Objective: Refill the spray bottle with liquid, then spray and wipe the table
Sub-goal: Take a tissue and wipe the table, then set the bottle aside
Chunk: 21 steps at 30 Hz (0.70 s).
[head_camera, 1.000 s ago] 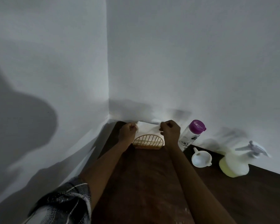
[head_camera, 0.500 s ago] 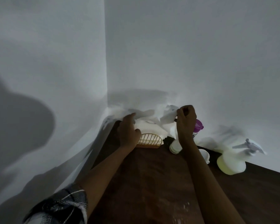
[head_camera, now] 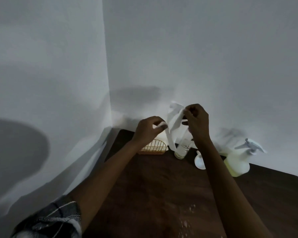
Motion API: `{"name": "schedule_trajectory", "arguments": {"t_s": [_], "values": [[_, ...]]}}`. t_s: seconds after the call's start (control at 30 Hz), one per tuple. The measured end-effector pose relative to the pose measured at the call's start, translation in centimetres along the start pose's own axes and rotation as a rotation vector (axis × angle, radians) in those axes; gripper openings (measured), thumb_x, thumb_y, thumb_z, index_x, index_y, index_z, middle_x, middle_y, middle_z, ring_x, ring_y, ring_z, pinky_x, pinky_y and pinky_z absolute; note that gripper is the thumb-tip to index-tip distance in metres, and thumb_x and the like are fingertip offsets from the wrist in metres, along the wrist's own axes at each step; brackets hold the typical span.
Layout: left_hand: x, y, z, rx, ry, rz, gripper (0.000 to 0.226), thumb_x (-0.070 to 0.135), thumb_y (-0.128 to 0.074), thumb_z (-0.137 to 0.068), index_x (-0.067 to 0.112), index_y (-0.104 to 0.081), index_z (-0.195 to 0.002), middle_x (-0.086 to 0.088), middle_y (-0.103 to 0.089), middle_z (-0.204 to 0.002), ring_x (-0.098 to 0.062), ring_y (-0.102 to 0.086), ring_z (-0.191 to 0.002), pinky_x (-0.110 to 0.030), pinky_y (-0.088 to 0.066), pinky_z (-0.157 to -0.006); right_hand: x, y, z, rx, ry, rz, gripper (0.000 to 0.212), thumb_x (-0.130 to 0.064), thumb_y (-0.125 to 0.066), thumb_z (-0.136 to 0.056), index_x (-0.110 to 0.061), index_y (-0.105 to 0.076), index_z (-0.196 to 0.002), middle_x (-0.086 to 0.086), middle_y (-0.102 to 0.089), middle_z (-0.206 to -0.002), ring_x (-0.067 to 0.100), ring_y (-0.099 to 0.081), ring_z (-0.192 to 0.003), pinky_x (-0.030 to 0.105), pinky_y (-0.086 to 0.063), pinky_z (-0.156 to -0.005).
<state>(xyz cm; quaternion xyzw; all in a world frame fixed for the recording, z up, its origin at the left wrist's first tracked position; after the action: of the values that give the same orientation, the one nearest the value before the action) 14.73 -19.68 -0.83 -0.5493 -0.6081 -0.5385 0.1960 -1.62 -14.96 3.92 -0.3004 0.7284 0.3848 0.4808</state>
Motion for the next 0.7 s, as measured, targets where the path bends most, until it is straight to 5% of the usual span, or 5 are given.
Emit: {"name": "schedule_trajectory", "arguments": {"t_s": [0.27, 0.37, 0.47, 0.57, 0.7], "values": [[5.9, 1.0, 0.6, -0.127, 0.078, 0.144, 0.013, 0.021, -0.064, -0.085, 0.009, -0.058, -0.084, 0.004, -0.060, -0.071, 0.001, -0.061, -0.055, -0.010, -0.046, -0.049, -1.9, 0.3, 3.6, -0.322, -0.130, -0.220, 0.029, -0.031, -0.048, -0.094, -0.012, -0.057, -0.114, 0.006, -0.069, -0.107, 0.021, -0.067, -0.097, 0.032, -0.052, -0.085], [7.3, 0.4, 1.9, -0.145, 0.031, 0.107, 0.023, 0.027, -0.066, -0.083, 0.004, -0.063, -0.083, -0.013, -0.065, -0.078, -0.018, -0.061, -0.066, -0.030, -0.046, -0.055, -1.5, 0.8, 6.6, -0.452, -0.168, -0.197, 0.035, -0.038, -0.045, -0.095, -0.012, -0.062, -0.110, 0.005, -0.069, -0.105, 0.016, -0.067, -0.093, 0.023, -0.053, -0.075], [7.2, -0.9, 4.0, -0.167, 0.067, 0.111, 0.025, 0.027, -0.067, -0.083, 0.004, -0.066, -0.093, -0.015, -0.069, -0.090, -0.027, -0.066, -0.079, -0.039, -0.052, -0.067, 0.3, 1.7, 9.6, -0.518, -0.243, -0.060, 0.036, -0.046, -0.048, -0.091, -0.021, -0.064, -0.110, -0.004, -0.063, -0.114, 0.010, -0.060, -0.101, 0.027, -0.046, -0.090], [7.1, -2.6, 7.1, -0.225, 0.122, 0.125, 0.018, 0.023, -0.066, -0.083, 0.008, -0.066, -0.094, -0.003, -0.067, -0.088, -0.015, -0.063, -0.080, -0.024, -0.048, -0.068, 2.0, 2.7, 12.8, -0.602, -0.235, 0.116, 0.022, -0.030, -0.059, -0.087, -0.025, -0.058, -0.109, -0.003, -0.060, -0.116, 0.005, -0.057, -0.096, 0.015, -0.042, -0.080], [6.0, -4.7, 11.9, -0.315, 0.238, 0.171, 0.005, 0.022, -0.068, -0.082, 0.020, -0.063, -0.083, 0.008, -0.062, -0.079, -0.004, -0.058, -0.073, -0.013, -0.043, -0.064, 4.9, 4.6, 17.3, -0.727, -0.287, 0.093, 0.043, -0.005, -0.064, -0.082, -0.013, -0.055, -0.123, 0.005, -0.063, -0.117, 0.014, -0.059, -0.102, 0.020, -0.049, -0.086]]}}
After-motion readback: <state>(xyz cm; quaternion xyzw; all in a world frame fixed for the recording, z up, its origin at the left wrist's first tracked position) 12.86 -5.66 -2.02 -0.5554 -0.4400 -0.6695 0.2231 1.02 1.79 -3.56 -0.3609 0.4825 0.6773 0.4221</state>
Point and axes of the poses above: each hand's wrist, its own z-axis away from the middle knuckle, its own y-axis out of the back of the hand, x = y × z, the point moved 10 cm from there along -z, towards the middle knuckle
